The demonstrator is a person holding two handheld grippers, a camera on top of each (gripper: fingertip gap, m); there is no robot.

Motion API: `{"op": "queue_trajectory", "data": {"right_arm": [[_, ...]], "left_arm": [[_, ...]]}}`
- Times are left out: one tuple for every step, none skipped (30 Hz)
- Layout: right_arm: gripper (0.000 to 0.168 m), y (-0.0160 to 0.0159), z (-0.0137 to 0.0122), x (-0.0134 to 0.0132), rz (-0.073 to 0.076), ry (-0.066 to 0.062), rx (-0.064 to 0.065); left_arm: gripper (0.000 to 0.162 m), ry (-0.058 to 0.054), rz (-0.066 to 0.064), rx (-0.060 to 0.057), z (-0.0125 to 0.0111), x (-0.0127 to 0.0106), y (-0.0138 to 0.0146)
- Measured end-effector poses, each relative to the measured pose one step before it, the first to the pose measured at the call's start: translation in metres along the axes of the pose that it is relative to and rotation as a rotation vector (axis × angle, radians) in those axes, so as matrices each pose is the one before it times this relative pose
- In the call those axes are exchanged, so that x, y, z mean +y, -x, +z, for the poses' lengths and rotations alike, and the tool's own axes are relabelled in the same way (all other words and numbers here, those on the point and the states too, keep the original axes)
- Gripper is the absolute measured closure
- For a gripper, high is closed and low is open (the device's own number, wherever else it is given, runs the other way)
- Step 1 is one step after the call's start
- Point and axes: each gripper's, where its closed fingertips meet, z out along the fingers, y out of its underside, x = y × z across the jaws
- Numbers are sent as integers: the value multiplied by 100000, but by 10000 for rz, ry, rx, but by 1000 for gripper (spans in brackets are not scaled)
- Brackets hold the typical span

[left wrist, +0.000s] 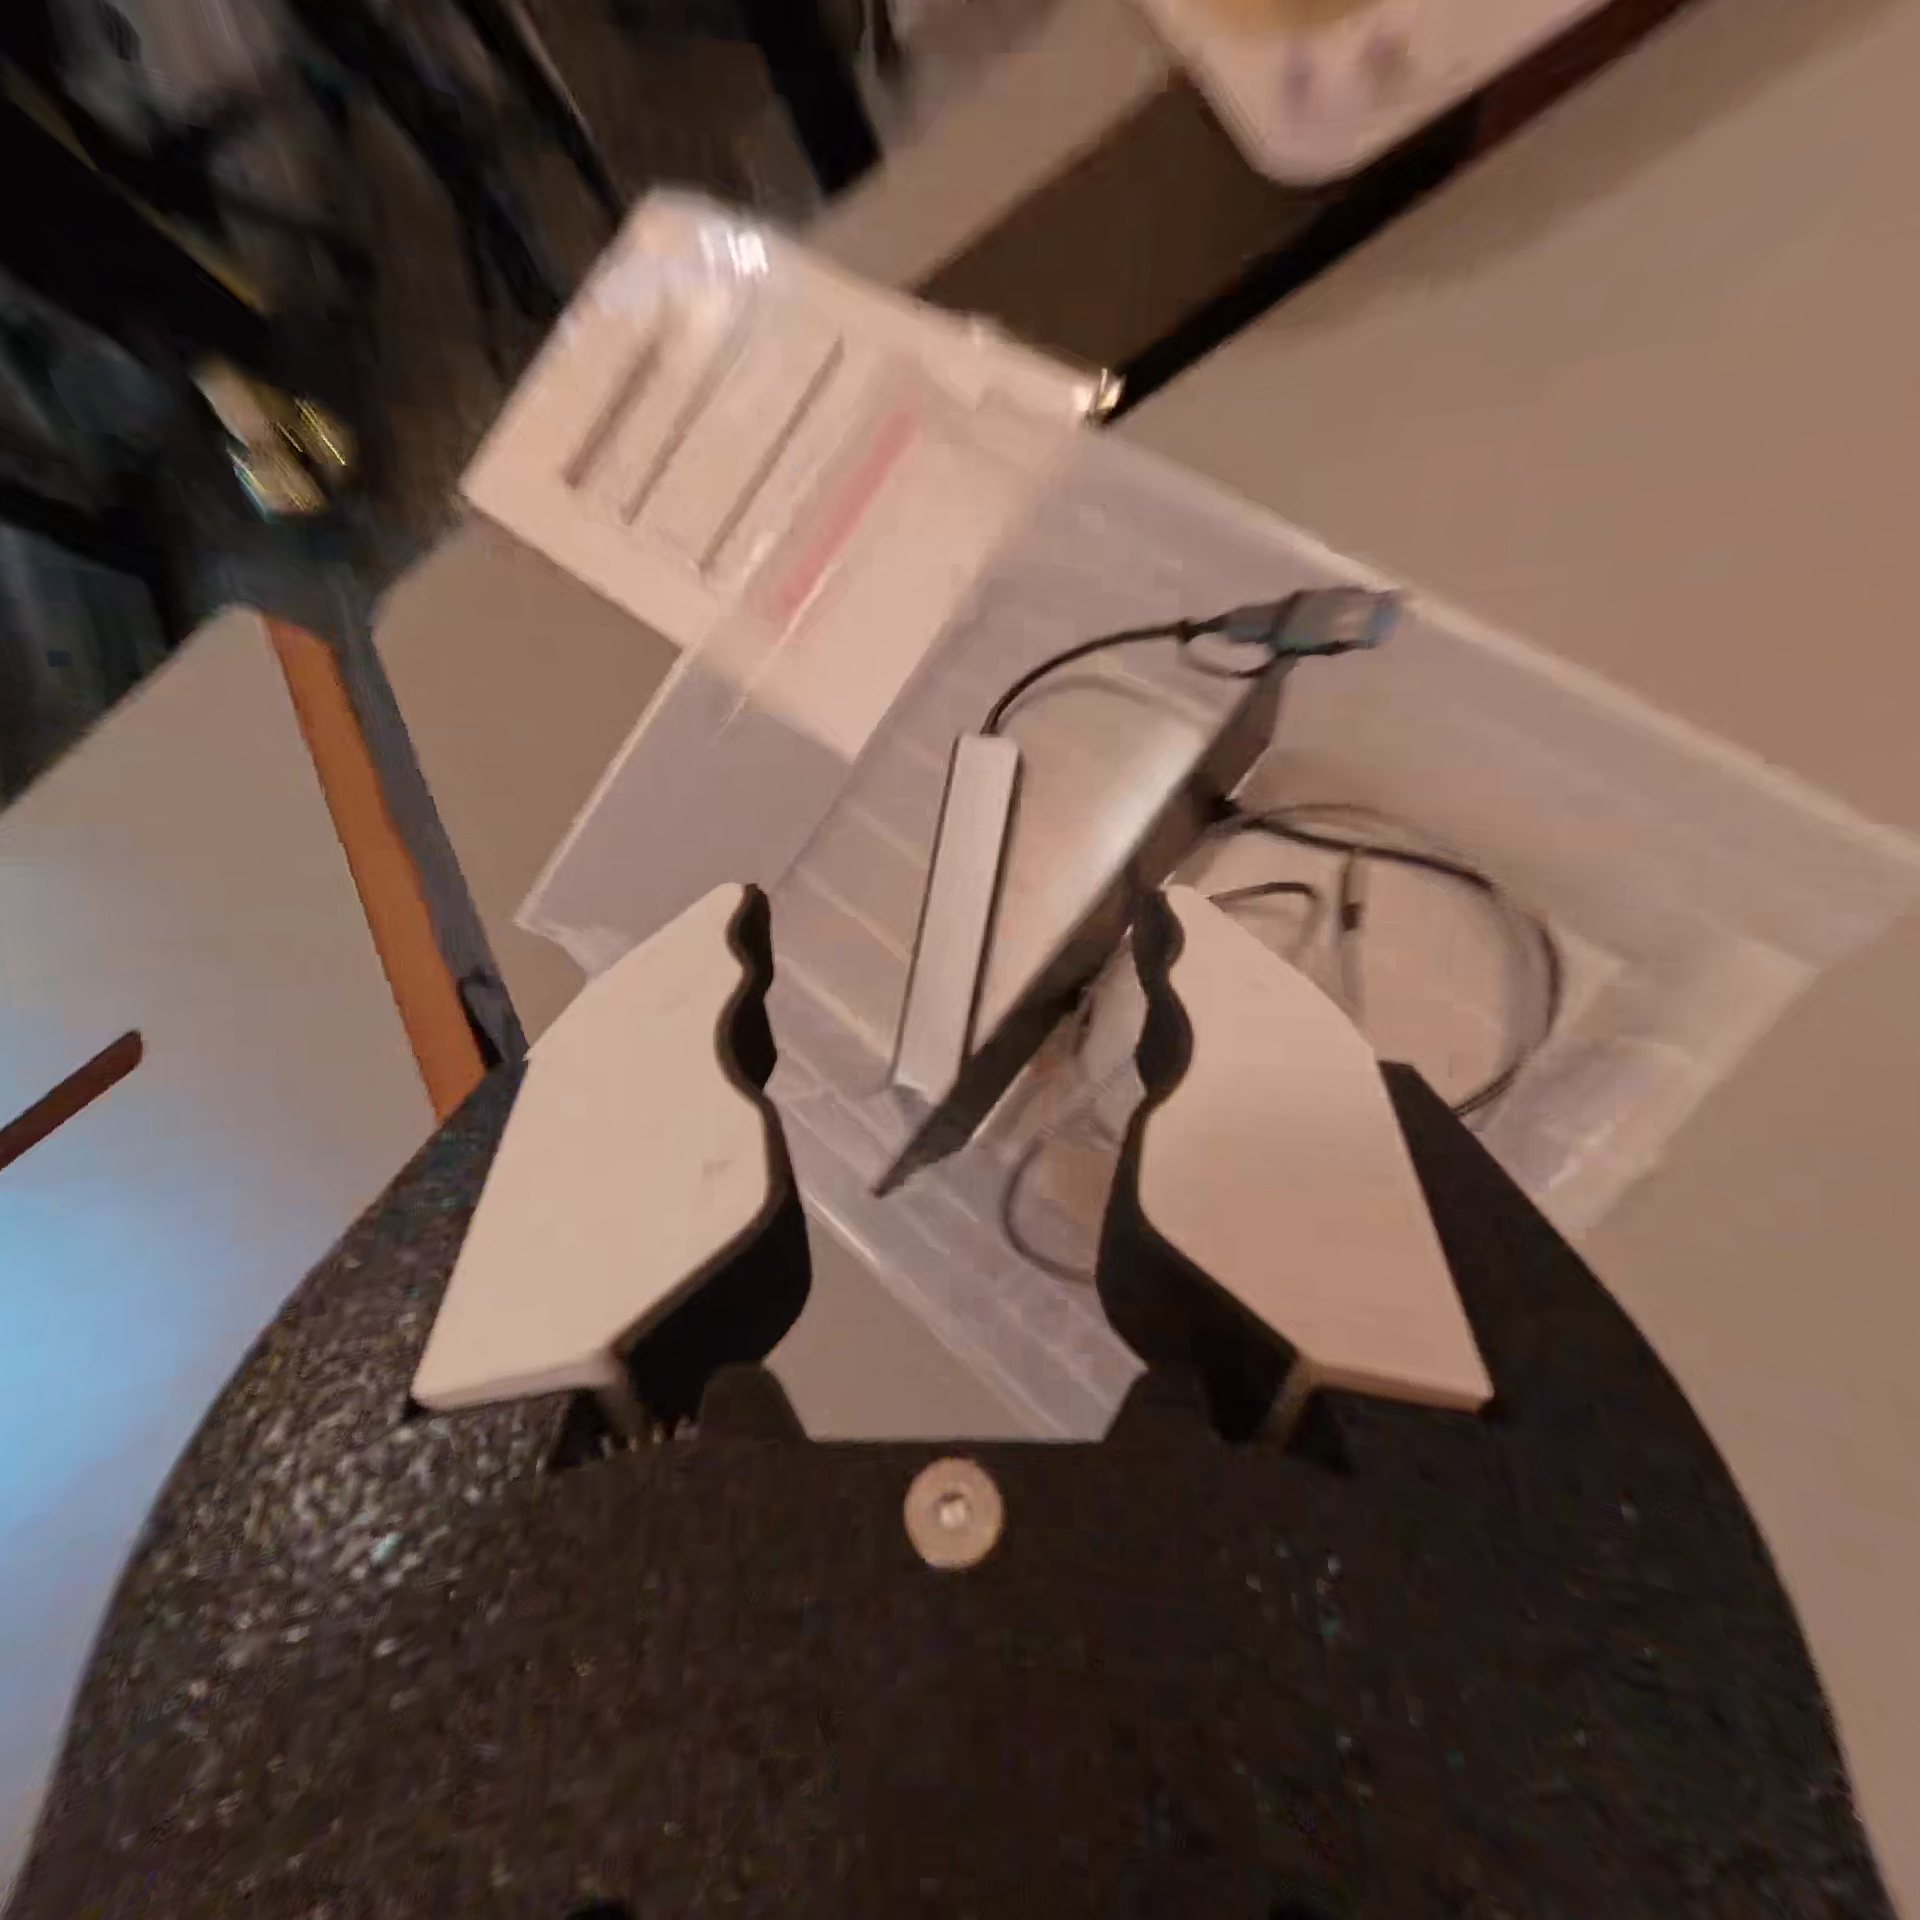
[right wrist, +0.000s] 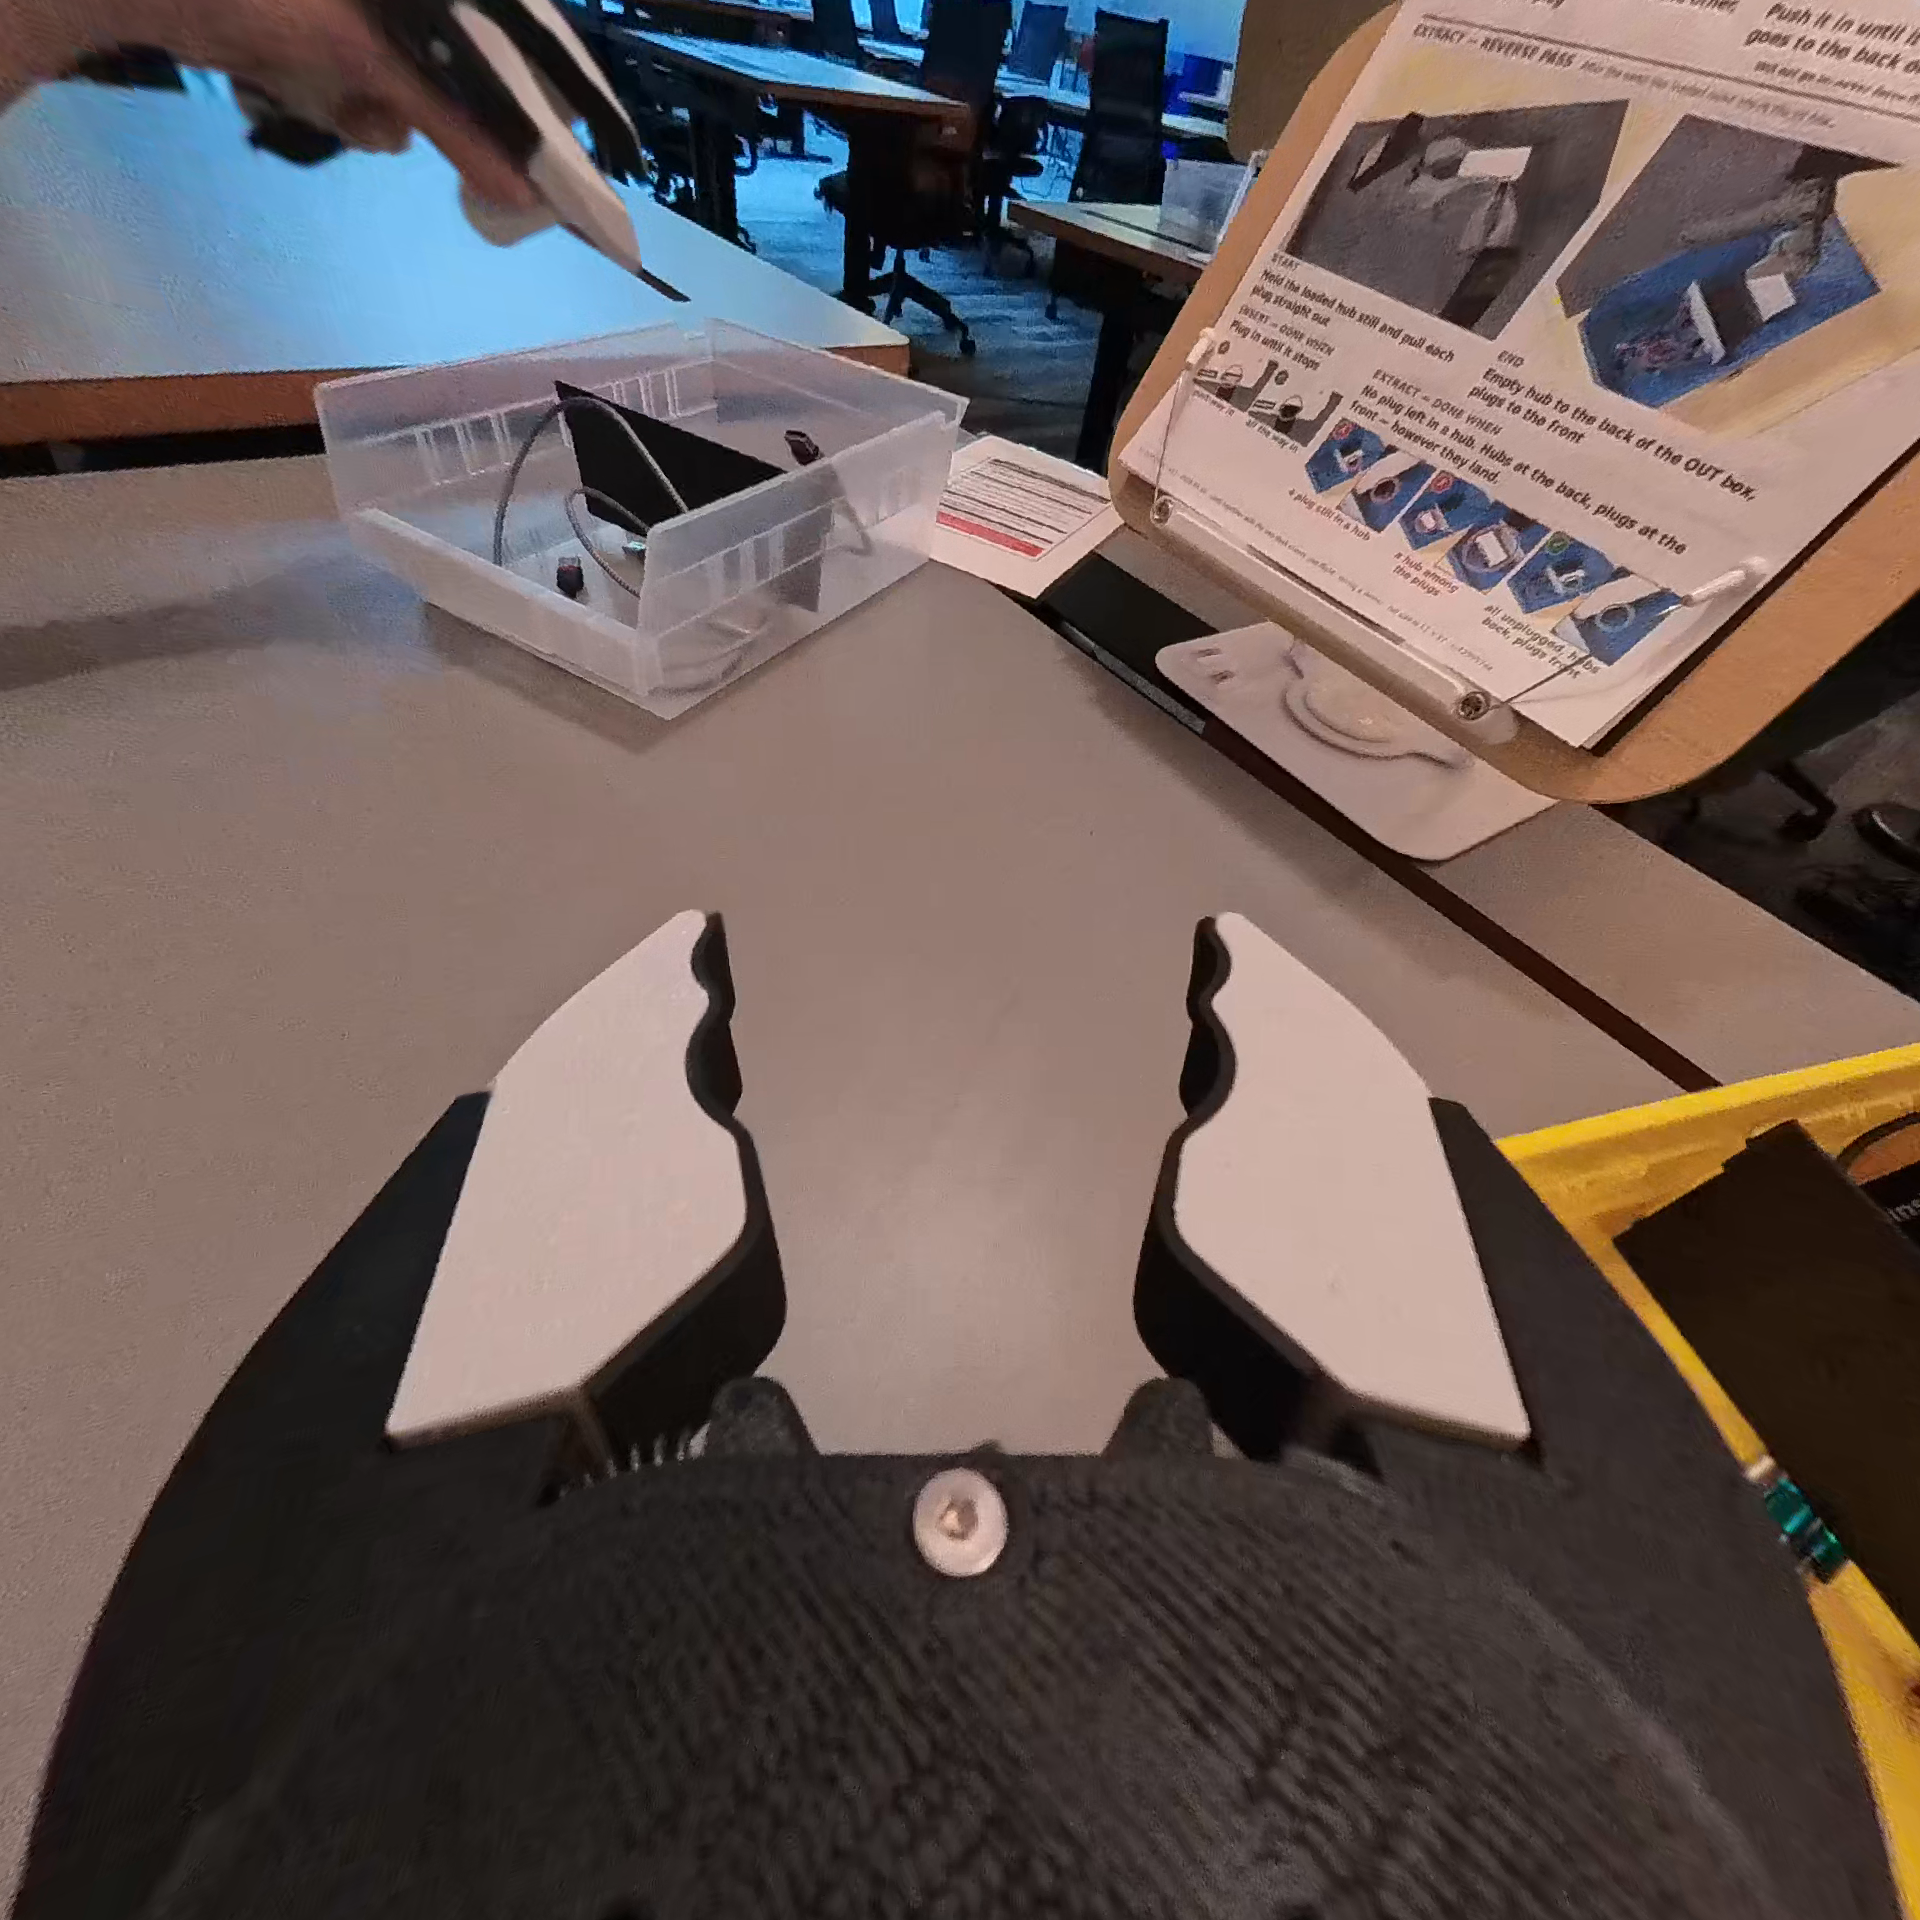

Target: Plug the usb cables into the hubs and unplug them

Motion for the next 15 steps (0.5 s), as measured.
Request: {"op": "queue_trajectory", "data": {"right_arm": [[83,-294,-128,-75,96,21,29],[83,-297,-202,-148,97,-6,30],[83,-337,-257,-197,59,-124,81],[83,-342,-232,-152,79,-192,115],[83,-193,-172,20,117,-111,10],[84,-52,-120,237,138,43,-102],[84,-95,-128,356,93,173,-64],[83,-195,-149,353,-23,182,31],[83,-275,-168,313,-127,117,100],[82,-263,-153,340,-175,118,98],[82,-294,-126,335,-112,141,92],[82,-303,-87,244,-20,92,79],[82,-289,-16,140,47,8,67],[82,-198,15,58,96,-39,14],[83,-93,33,26,98,-38,-50]], "left_arm": [[95,978,51,363,1847,121,979],[95,887,7,536,1886,116,578],[97,802,-118,582,1868,134,280],[102,730,-158,589,1848,118,-4],[106,556,-83,570,1804,-73,-254],[107,366,11,470,1706,-250,-367],[109,336,99,209,1567,-211,-126],[109,460,182,-207,1379,8,440],[109,617,217,-525,1185,281,861],[113,667,192,-523,1046,429,805],[117,622,152,-265,936,477,362],[117,584,113,60,833,572,-176],[130,476,171,393,436,541,-566],[134,69,147,122,57,55,-143],[134,-169,62,-172,-45,-167,198]]}}
